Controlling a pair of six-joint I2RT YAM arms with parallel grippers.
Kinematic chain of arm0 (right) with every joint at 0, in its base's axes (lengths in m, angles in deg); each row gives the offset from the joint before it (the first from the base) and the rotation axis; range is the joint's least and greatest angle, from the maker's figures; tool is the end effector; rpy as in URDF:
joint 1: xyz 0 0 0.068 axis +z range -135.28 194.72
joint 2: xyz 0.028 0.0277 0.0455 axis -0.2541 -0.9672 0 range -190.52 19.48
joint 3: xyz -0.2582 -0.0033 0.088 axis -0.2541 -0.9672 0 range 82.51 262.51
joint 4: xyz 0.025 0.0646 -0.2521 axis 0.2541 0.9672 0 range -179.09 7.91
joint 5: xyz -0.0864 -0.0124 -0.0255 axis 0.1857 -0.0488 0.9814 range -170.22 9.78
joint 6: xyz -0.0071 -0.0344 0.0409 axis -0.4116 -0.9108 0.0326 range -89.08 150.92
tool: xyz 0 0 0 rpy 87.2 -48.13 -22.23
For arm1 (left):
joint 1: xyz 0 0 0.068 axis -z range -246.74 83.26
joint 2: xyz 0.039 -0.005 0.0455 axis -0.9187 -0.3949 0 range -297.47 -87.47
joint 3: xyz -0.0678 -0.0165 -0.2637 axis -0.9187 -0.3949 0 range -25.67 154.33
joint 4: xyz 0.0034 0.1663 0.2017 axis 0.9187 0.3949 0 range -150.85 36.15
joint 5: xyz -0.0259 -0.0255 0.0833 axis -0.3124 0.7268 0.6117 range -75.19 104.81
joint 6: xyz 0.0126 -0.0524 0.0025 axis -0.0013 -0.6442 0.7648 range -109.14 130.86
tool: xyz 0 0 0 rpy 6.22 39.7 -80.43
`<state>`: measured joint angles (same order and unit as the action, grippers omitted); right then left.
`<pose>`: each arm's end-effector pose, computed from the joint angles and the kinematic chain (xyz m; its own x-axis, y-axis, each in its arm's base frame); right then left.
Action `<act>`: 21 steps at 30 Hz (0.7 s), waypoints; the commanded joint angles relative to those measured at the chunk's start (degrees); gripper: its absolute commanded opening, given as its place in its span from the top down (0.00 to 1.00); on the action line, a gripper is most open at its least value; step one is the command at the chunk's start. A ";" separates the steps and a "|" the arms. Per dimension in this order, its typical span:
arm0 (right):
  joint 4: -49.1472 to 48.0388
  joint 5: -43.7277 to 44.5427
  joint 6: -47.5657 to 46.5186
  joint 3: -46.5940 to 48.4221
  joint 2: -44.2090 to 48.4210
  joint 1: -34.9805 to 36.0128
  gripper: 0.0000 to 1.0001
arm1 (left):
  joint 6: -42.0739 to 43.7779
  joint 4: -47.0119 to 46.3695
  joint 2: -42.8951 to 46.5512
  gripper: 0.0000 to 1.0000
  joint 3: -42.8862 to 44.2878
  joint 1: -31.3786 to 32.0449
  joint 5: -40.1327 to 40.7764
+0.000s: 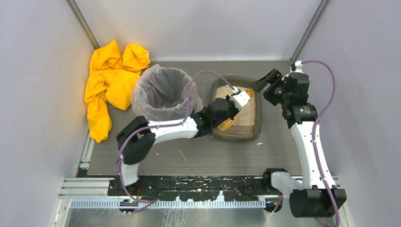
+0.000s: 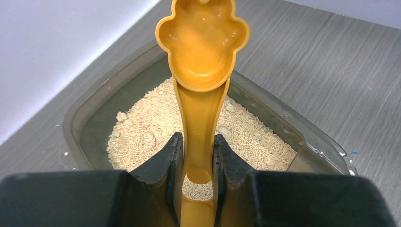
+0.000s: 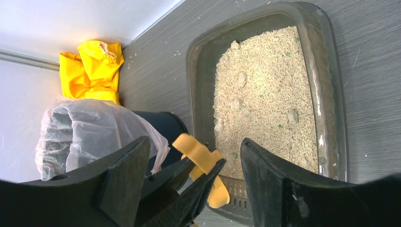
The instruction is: Clean the litter box
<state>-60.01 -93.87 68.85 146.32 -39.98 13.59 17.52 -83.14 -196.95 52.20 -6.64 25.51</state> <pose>0.2244 0.0039 0.3738 -0.4498 0.6063 -0.6559 0.1031 0.7647 0.6361 0.2329 -0.3917 0.2674 0.0081 0.2147 -0.9766 0.7647 0.6280 0.1444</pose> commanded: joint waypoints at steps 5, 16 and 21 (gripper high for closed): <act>1.46 2.56 0.77 4.18 -1.42 3.16 0.25 | 9.38 -5.00 -1.58 1.00 1.03 3.60 11.37; 7.22 11.59 -0.31 5.97 -3.82 11.29 0.31 | 10.89 -3.74 -4.40 1.00 5.85 3.58 13.67; 6.60 12.07 -0.30 3.40 -4.41 11.41 0.29 | 10.57 -4.60 -3.42 1.00 6.24 3.60 13.36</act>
<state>-56.01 -80.76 67.93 150.12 -44.18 23.41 27.77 -84.12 -200.51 55.61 -2.66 37.84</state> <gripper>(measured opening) 0.703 0.218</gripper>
